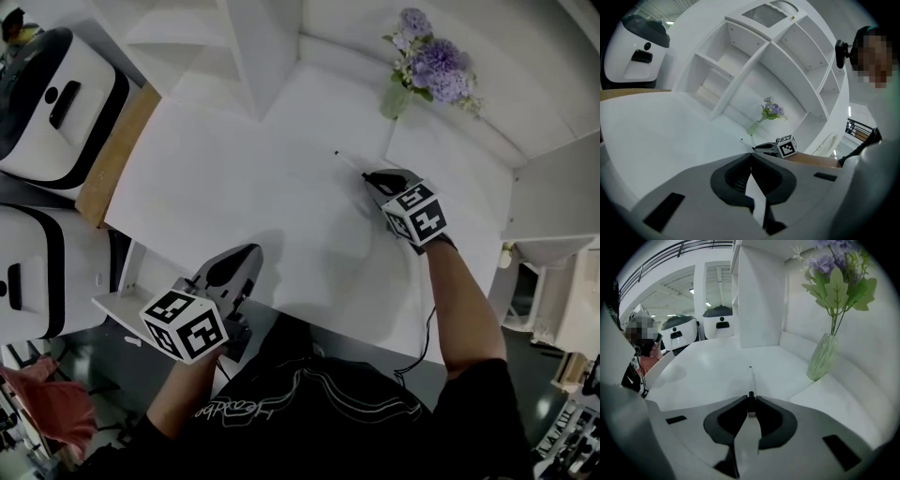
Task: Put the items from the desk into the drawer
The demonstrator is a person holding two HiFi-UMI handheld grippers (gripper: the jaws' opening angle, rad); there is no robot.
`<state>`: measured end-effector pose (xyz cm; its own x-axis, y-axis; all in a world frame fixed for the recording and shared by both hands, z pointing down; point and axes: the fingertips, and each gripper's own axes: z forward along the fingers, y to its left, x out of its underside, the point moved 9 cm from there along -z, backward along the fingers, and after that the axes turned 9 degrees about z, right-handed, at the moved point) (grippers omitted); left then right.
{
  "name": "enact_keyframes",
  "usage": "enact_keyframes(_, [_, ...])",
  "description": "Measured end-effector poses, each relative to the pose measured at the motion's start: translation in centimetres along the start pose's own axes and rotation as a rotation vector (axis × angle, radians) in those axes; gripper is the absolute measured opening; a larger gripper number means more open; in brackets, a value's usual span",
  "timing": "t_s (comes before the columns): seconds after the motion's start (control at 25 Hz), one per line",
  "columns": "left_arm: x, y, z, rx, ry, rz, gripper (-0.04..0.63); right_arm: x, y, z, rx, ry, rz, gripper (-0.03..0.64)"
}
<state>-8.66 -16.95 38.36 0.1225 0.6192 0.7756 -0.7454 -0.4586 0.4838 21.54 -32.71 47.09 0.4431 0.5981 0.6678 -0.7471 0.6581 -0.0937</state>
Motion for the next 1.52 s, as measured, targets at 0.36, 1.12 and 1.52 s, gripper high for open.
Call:
enact_keyframes(0.36, [2.1,-4.1,-5.0,-0.045,-0.072,0.005,0.02,-1.0,7.9,-6.6,-0.094,-0.131,-0.023,0.077])
enact_keyframes(1.12, [13.2,-12.7,-20.3,-0.209,-0.213,-0.049,0.02,6.5,30.3,-16.2,-0.345,-0.259,-0.03,0.077])
enact_keyframes(1.52, [15.7,-9.6,-27.0,-0.32,-0.293,-0.108,0.02,4.1,38.1,-11.9,-0.456,-0.197,-0.131,0.077])
